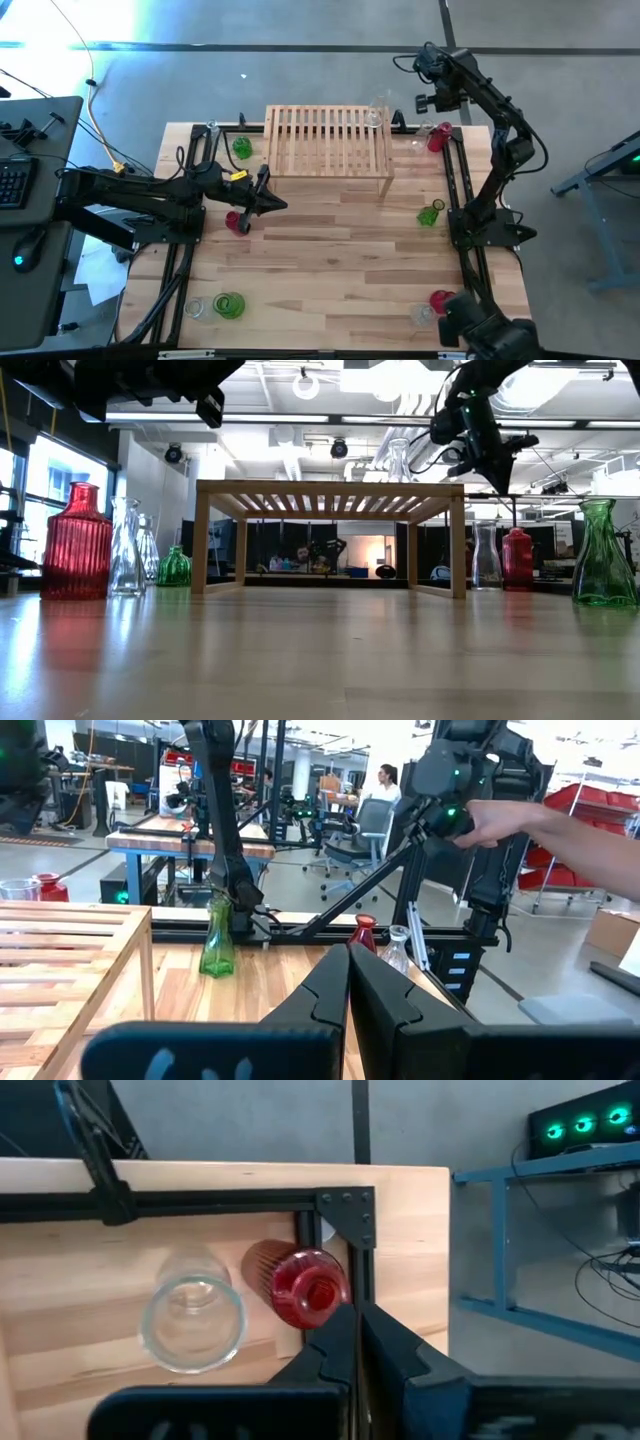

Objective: Sort vases onto shelf
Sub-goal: Put the red vase on the shelf

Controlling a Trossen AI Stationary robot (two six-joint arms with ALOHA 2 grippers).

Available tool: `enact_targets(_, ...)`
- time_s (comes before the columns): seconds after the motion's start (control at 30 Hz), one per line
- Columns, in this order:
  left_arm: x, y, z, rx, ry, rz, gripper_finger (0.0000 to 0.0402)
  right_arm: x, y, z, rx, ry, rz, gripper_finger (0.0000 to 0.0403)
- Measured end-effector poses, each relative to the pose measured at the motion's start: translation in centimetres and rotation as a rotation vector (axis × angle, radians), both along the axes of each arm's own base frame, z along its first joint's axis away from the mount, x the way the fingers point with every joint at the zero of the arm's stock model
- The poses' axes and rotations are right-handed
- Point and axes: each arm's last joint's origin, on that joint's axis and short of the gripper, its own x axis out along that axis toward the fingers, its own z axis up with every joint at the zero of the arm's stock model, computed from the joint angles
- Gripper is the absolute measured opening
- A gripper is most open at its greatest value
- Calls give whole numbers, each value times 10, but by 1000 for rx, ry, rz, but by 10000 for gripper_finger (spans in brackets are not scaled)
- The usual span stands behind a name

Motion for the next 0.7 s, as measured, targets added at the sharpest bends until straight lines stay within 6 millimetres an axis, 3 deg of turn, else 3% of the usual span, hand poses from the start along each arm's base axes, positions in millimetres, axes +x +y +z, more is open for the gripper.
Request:
enact_targets(0.13,0,0,0,6,-2,0,5,4,3,-3,8,11,12,0)
enact_targets(0.33,0,0,0,6,-2,0,5,9,10,-26,39,169,78,0)
enact_targets(0.7,0,0,0,8,-3,0,5,9,8,-55,72,123,71,0)
